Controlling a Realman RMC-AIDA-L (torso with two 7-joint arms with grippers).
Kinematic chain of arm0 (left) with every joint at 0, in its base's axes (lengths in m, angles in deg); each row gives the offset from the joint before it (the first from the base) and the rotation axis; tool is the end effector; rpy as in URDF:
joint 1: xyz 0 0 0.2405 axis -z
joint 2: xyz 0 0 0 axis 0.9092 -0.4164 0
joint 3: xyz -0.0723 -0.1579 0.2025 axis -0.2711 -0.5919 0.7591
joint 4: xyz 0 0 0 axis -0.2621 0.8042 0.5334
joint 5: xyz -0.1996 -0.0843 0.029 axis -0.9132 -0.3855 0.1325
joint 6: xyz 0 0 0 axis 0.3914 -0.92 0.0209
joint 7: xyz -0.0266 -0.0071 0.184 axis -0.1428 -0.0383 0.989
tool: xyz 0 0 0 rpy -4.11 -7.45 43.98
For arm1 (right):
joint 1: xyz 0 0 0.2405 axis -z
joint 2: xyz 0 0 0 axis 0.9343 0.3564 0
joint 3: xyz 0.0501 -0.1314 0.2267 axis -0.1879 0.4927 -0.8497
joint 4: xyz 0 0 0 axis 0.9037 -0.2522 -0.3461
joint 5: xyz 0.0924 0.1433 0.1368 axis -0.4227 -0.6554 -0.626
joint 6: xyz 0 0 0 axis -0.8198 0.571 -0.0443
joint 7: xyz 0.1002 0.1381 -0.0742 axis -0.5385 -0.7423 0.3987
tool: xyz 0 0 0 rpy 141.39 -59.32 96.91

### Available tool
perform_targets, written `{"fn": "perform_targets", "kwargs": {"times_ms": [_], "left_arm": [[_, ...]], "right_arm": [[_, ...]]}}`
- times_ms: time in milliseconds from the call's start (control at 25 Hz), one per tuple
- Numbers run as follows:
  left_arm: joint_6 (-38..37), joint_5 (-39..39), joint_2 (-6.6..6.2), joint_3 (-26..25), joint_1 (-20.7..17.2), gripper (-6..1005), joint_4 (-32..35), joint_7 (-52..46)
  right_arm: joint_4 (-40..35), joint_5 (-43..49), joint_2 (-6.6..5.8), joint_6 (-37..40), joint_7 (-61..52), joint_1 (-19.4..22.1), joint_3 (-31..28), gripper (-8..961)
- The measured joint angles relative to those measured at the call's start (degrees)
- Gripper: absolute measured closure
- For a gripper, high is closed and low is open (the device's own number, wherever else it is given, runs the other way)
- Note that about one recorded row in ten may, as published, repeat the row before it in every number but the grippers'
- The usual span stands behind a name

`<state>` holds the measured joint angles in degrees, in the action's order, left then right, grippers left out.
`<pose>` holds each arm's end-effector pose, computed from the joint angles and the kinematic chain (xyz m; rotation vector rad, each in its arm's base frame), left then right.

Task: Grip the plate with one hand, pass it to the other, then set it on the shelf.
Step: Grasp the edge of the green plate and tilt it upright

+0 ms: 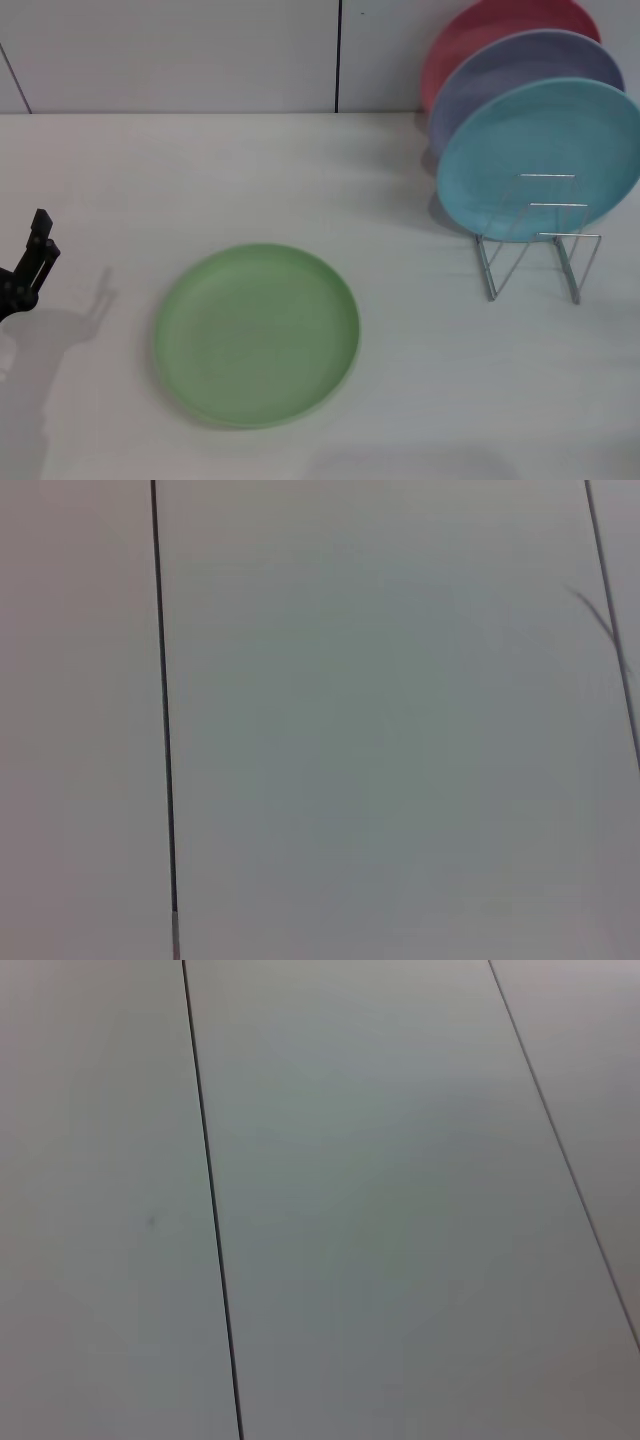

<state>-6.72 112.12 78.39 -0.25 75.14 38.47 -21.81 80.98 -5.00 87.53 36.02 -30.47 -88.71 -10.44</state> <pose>-0.3405 0.2980 -0.0174 -1.5581 -0.3504 -0.7316 0.3852 0.2828 0.0768 -0.9739 0.4354 0.8208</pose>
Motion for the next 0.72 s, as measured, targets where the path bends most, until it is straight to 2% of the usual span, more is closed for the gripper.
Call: {"fn": "perform_targets", "kwargs": {"times_ms": [400, 720], "left_arm": [[-0.43, 0.05, -0.05, 0.42, 0.17, 156, -0.74, -0.01], [0.43, 1.85, -0.88, 0.61, 1.23, 156, -3.17, 1.02]], "right_arm": [[-0.02, 0.0, 0.0, 0.0, -0.16, -0.1, 0.0, 212], [-0.01, 0.0, 0.0, -0.06, -0.23, -0.16, 0.0, 212]]}}
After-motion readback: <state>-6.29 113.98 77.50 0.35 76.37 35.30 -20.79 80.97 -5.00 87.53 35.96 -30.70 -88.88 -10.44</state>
